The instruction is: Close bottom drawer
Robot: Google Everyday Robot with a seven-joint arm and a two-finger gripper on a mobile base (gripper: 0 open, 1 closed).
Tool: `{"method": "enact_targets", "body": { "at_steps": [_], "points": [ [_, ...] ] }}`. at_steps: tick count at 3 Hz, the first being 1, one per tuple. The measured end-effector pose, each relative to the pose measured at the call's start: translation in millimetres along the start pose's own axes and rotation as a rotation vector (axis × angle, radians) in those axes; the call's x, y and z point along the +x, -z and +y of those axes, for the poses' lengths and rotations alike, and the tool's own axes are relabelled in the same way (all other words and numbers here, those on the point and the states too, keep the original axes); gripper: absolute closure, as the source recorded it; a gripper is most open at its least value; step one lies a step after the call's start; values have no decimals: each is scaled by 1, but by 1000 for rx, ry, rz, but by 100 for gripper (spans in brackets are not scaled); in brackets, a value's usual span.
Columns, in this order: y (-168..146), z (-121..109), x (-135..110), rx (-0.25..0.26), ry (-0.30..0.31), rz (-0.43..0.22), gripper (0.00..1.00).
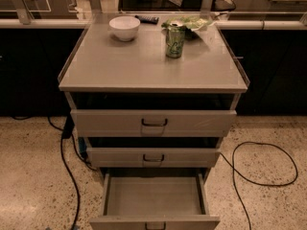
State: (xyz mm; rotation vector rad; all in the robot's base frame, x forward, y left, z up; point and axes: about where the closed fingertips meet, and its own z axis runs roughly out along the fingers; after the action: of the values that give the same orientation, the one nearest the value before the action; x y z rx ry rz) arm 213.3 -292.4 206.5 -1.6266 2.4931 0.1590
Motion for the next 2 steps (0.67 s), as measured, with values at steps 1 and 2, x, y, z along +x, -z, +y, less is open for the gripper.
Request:
{"method": "enact_targets", "body": {
  "at_steps": [1,2],
  "points": [
    [-4,1,-26,-5,38,-25,0],
    [-11,1,-59,-13,68,-62,0]
  ]
}}
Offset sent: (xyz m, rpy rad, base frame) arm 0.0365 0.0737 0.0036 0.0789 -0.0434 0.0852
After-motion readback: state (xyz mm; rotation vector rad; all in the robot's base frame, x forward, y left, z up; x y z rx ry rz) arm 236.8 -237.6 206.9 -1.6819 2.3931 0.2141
